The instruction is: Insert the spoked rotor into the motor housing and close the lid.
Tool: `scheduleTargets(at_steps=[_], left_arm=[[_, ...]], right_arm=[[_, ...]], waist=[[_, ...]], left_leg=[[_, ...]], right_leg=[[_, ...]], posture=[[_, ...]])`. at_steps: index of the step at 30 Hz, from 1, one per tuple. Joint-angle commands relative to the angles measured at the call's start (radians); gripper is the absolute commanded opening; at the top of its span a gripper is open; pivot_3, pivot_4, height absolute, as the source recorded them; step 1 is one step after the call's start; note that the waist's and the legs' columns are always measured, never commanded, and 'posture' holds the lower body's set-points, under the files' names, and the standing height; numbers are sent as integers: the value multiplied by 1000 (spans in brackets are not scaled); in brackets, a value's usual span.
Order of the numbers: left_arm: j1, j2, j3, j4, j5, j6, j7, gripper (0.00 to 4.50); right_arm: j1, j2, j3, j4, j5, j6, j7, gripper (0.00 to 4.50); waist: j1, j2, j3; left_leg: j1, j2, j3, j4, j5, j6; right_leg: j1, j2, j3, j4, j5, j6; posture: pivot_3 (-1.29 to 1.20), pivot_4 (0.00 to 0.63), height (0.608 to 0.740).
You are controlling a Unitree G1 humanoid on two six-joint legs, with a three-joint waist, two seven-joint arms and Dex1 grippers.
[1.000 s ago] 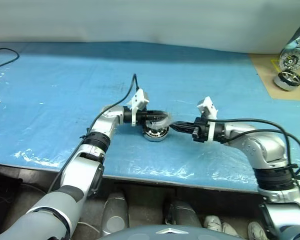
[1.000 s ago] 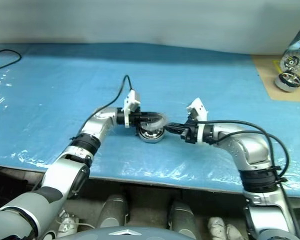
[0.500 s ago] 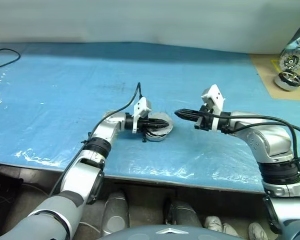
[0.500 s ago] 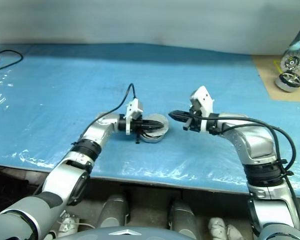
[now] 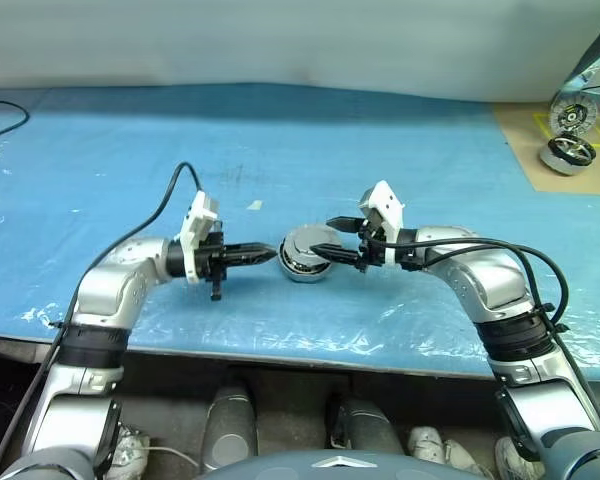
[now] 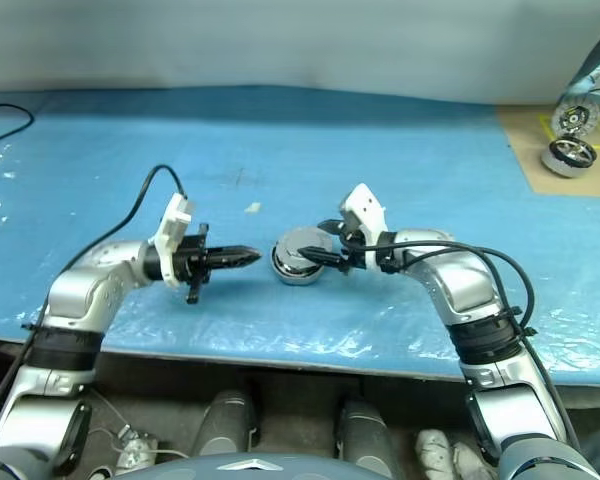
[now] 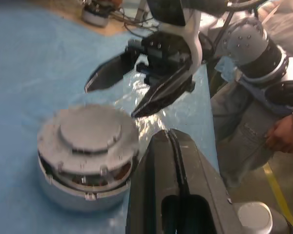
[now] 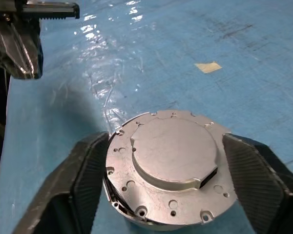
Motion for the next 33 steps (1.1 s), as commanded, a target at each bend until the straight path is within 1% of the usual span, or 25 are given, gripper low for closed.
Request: scheduleTargets(at_steps=[1,7,12,15,16,18,22,27,30,33], left_arm=[[45,-10,3,-88,37,-97,76,0],[112,-29,-24,-101,54,-154,129,0],[102,-23,-18,-59,55,-176,143,0],[89,-11,-11,-19,57,-188,136,0],[84,-10,-12,-8,60,-192,138,0],[78,-13,-20,2,65,-196,146,0],[69,-32,-42,-1,76,-189,178,0],[80,-32,-50,-10,76,-191,188,0],[95,-29,-49,-17,73,-196,187,0],[109,-23,-44,-25,68,-200,181,0]], right_arm=[[-48,27,21,54,-45,-67,9,4469],[-74,46,63,135,-107,-134,43,4469],[-67,50,72,152,-134,-170,70,4469],[-57,53,81,149,-146,-185,86,3876],[-55,57,85,149,-151,-191,88,3469],[-55,66,87,150,-160,-196,85,2951],[-60,98,73,147,-167,-178,61,2958],[-66,138,43,113,-115,-102,64,2958],[-65,154,54,150,-145,-119,43,2958],[-59,142,88,225,-212,-184,31,2958]], waist=[[-1,0,0],[-3,0,0],[-4,0,0],[-4,0,0],[-4,0,0],[-4,0,0],[-4,0,0],[-5,0,0],[-6,0,0],[-6,0,0]], left_leg=[[0,0,0,0,0,0],[1,0,0,2,0,1],[1,0,0,2,0,1],[1,0,0,2,1,1],[1,0,0,2,1,1],[2,0,0,3,1,1],[2,0,0,3,1,2],[2,1,0,5,1,1],[2,1,0,5,1,1],[2,1,0,6,1,1]], right_leg=[[0,0,0,0,0,0],[1,0,1,0,0,0],[1,2,1,1,0,0],[2,2,1,1,0,0],[2,2,1,1,0,0],[2,2,1,2,0,0],[2,2,1,3,1,0],[1,2,1,4,1,-1],[1,2,1,5,1,-1],[1,2,1,6,1,-1]], posture=[[0,150,740],[0,150,740],[0,150,740],[0,150,740],[0,150,740],[0,150,740],[0,150,740],[0,150,740],[0,150,740],[0,150,740]])
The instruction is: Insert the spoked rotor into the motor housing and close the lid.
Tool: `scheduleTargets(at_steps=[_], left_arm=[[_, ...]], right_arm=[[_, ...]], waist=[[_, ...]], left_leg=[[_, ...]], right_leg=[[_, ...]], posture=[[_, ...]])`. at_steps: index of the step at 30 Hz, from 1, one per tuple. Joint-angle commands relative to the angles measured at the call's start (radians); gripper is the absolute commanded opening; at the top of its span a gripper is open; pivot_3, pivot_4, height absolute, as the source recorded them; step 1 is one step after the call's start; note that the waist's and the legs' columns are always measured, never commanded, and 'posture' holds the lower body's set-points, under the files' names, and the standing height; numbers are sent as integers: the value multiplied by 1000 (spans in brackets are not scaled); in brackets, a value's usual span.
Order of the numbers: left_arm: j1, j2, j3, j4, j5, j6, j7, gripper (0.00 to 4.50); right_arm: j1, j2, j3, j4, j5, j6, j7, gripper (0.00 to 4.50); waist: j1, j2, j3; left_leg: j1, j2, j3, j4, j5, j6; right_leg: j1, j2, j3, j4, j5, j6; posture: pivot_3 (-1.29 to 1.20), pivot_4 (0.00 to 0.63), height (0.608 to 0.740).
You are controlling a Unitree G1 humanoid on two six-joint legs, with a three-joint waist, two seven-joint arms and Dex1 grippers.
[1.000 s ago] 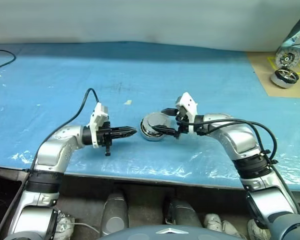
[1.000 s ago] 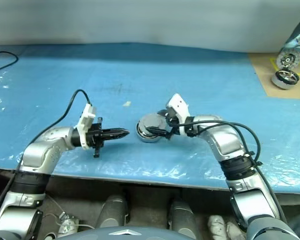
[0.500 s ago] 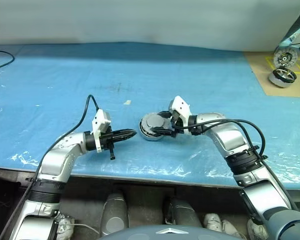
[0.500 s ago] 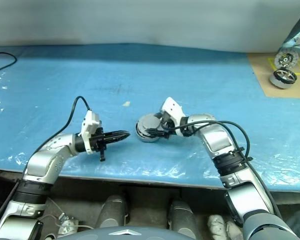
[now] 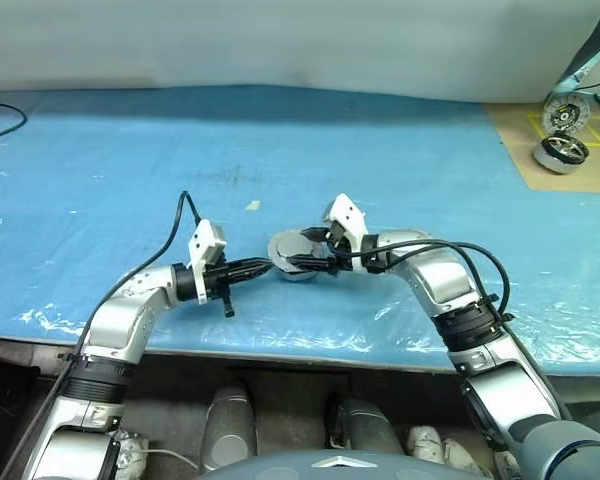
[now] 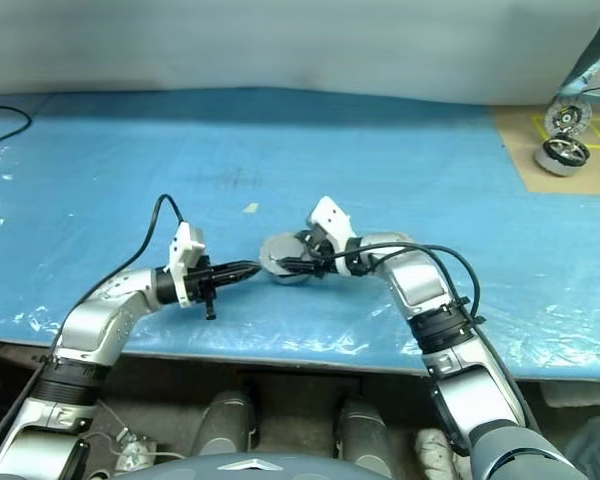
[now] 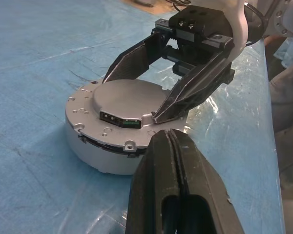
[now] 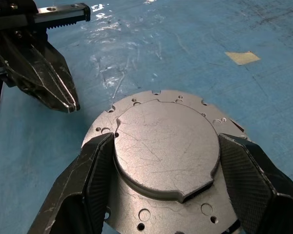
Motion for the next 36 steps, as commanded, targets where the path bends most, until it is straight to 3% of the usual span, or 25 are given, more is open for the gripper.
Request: scheduleTargets(at_steps=[1,10,20,28,32,36], left_arm=[[18,19,16,-40,-14,-20,-14,0],[68,61,51,-23,-33,-67,-69,0],[31,16,17,-10,-8,-66,-40,0],[-5,14,19,43,-6,-82,-54,0],[-23,-3,6,54,0,-87,-41,0],[-27,-34,-20,40,13,-82,-17,0]], right_arm=[[-4,-9,15,61,-48,-71,-9,2958],[-73,-10,-46,136,-17,-107,3,2958],[-33,2,56,276,-144,-242,0,2958],[13,3,104,394,-211,-286,-32,2958],[21,3,48,356,-130,-163,3,2958],[-19,31,-98,218,75,-4,61,2958]], waist=[[0,0,0],[3,0,0],[-1,0,0],[-17,-1,-1],[-15,1,-3],[-7,2,-4]], left_leg=[[0,0,0,1,0,0],[11,0,4,2,0,0],[13,0,6,1,0,1],[32,-1,8,-4,-2,5],[36,-2,8,-6,-2,6],[36,-1,8,-10,-2,6]], right_leg=[[0,0,0,1,0,0],[6,-2,6,6,-3,-5],[5,-1,9,6,-3,-5],[18,-3,14,5,-5,-2],[22,-3,15,5,-8,2],[25,-2,15,-4,-4,-4]], posture=[[0,150,740],[0,150,740],[0,150,740],[0,150,740],[0,150,740],[0,150,740]])
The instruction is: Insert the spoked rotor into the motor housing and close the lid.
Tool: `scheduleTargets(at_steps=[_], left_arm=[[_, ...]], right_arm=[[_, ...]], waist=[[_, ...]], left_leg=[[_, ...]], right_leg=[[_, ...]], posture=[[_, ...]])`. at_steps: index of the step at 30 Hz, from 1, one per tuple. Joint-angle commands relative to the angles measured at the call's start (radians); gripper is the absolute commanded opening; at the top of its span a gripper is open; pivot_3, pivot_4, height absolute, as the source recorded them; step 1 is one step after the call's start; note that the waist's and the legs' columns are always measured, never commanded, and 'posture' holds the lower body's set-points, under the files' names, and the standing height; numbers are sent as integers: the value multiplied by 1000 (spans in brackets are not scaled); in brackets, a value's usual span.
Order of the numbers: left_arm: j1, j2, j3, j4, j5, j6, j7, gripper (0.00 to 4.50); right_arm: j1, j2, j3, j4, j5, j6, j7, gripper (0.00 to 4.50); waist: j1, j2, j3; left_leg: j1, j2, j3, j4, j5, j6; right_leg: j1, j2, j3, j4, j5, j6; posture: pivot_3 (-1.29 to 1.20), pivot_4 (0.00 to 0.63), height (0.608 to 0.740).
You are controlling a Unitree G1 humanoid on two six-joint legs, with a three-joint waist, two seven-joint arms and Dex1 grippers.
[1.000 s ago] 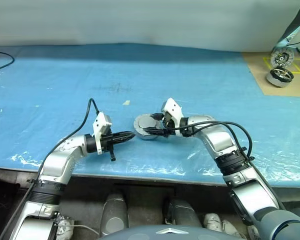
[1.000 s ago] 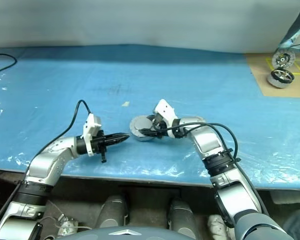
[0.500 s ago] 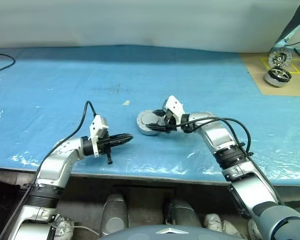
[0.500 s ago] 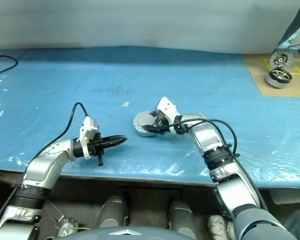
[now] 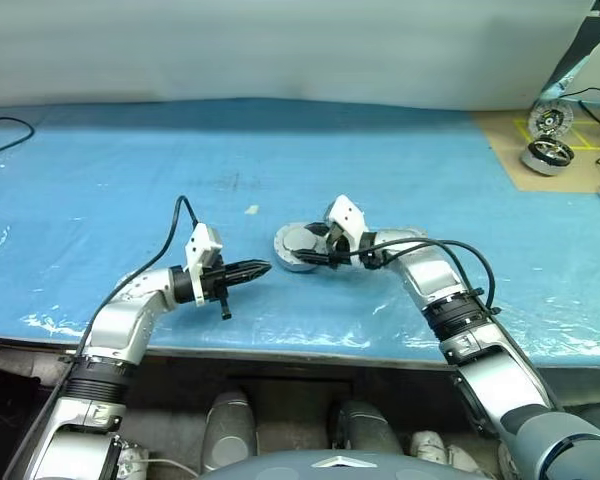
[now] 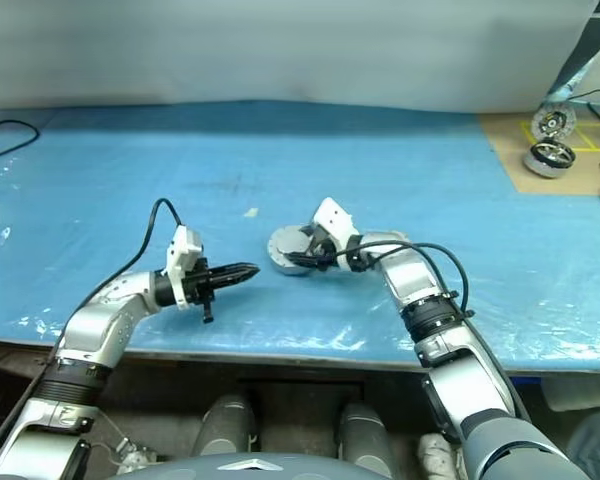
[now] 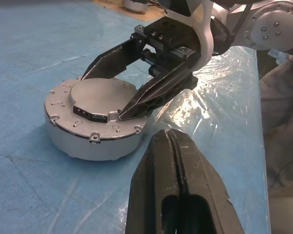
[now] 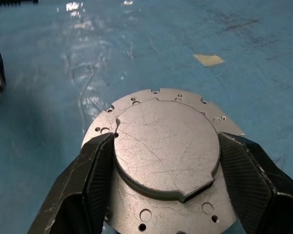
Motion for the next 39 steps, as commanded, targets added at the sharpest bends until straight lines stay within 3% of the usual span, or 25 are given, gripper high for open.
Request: scheduleTargets(at_steps=[1,6,10,30,39], left_arm=[[-18,-17,-17,-32,6,-4,20,0],[-18,-7,-11,-38,-5,4,15,0],[-14,12,7,-9,-12,-13,-15,0],[-77,-61,-10,304,72,-237,-91,0],[-70,-52,-7,253,60,-206,-89,0]], right_arm=[[12,7,-71,-59,114,159,42,2958],[-53,8,-66,-159,108,170,35,2958],[-74,-9,-18,-180,75,161,60,2958],[-30,-47,56,14,-72,18,58,2958],[13,-40,95,258,-138,-83,31,2958]], waist=[[0,0,0],[-8,-1,0],[-13,0,0],[-8,0,0],[-9,0,-1]], left_leg=[[-2,0,0,0,0,0],[-29,0,1,2,5,-1],[-37,3,-2,1,5,-1],[-31,1,-1,4,3,-4],[-6,1,0,2,2,-3]], right_leg=[[-1,0,0,-3,0,0],[-27,4,-2,-1,5,5],[-33,8,-7,0,4,4],[-25,3,-7,0,5,4],[-3,0,-5,-2,2,0]], posture=[[0,150,740],[0,150,740],[0,150,740],[0,150,740],[0,150,740]])
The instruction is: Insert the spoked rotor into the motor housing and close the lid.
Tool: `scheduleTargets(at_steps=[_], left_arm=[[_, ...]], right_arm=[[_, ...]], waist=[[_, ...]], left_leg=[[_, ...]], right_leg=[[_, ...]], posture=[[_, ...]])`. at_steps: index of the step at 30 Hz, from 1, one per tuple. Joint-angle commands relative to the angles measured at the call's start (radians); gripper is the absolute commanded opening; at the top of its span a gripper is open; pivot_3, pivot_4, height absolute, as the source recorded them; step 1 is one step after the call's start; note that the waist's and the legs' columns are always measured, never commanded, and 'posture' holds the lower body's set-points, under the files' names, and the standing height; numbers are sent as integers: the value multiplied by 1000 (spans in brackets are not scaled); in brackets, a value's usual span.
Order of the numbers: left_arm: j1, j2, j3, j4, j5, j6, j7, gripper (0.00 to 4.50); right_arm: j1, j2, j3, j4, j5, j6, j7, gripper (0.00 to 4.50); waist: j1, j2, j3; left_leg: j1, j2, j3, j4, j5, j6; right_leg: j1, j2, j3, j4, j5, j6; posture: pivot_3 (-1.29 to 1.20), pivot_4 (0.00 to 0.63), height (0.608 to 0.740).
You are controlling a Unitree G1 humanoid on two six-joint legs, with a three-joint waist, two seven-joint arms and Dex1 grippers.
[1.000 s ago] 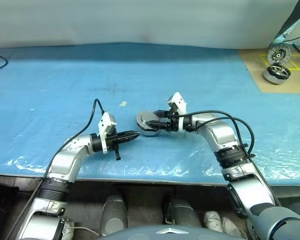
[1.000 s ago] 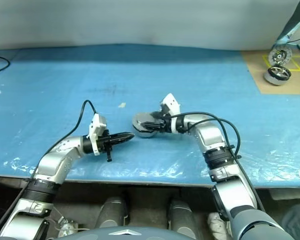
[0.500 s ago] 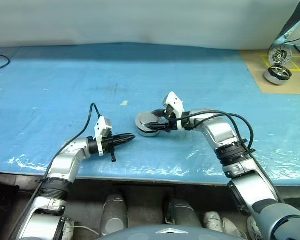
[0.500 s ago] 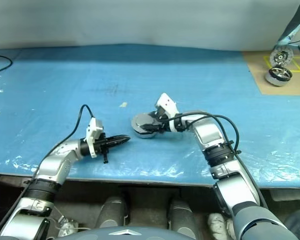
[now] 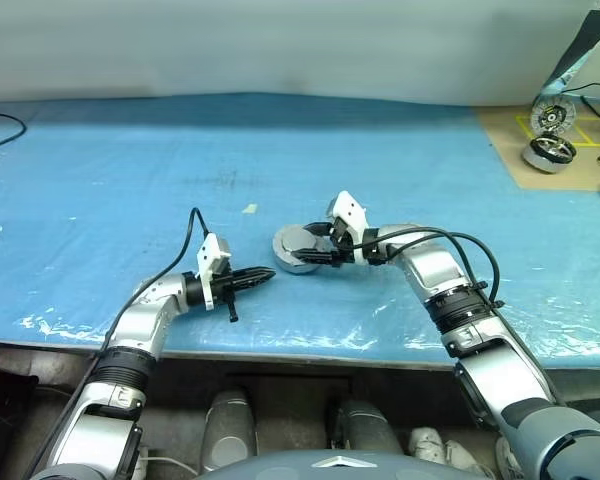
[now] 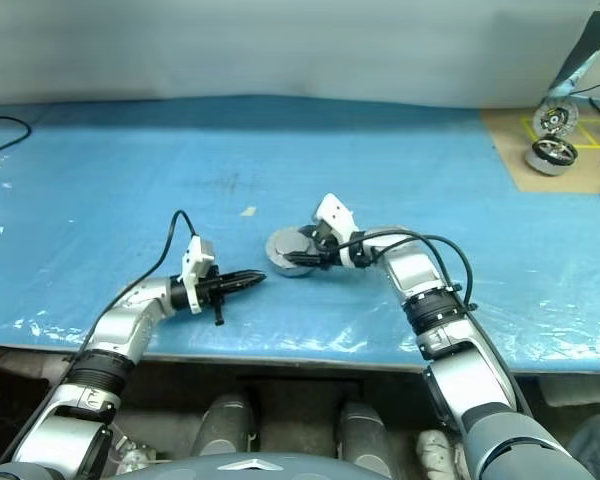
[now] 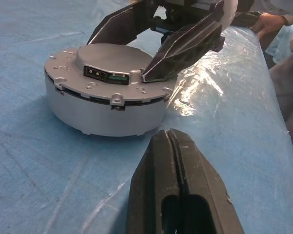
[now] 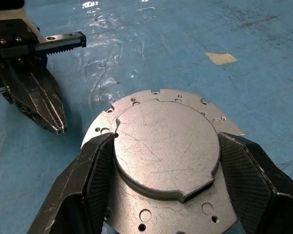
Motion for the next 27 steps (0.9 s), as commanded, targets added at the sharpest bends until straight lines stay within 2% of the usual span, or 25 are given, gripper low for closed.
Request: scheduleTargets(at_steps=[1,5,10,13,17,20,27], left_arm=[[3,14,14,-54,-13,4,-10,0],[14,17,16,-71,-18,10,-9,0],[20,9,11,-79,-16,14,-4,0],[13,7,11,-60,-13,7,-8,0],[-7,-6,5,-24,-4,-7,-11,0],[-17,-17,0,-8,1,-15,-9,0],[-18,-24,-4,-37,3,4,-4,0]], right_arm=[[68,-36,71,180,-130,-22,-43,2958],[85,-33,59,157,-92,18,-11,2958],[71,-15,-31,0,35,151,18,2958],[56,-4,-88,-141,121,248,24,2958],[23,-1,-125,-294,189,351,22,2958],[11,-21,-91,-347,162,366,21,2958],[17,-53,-52,-380,150,362,36,2958]], waist=[[1,0,-1],[4,0,-2],[14,-6,-7],[20,-6,-7],[19,-6,-7],[19,-6,-7],[20,-6,-7]], left_leg=[[3,0,0,0,-2,3],[18,-3,0,-7,-2,3],[17,-7,1,-17,-2,4],[11,-5,1,-17,-1,5],[-14,-4,2,-14,5,5],[-34,1,0,0,4,3],[-35,4,-1,0,0,-4]], right_leg=[[3,-1,0,-1,0,0],[12,-11,0,-2,-5,8],[12,-13,1,-8,-4,7],[7,-11,1,-9,-1,2],[-17,-7,0,-5,2,7],[-30,6,-4,0,2,7],[-29,5,-10,0,1,5]], posture=[[0,150,740],[0,150,740],[0,150,740],[0,150,740],[0,150,740],[0,150,740],[0,150,740]])
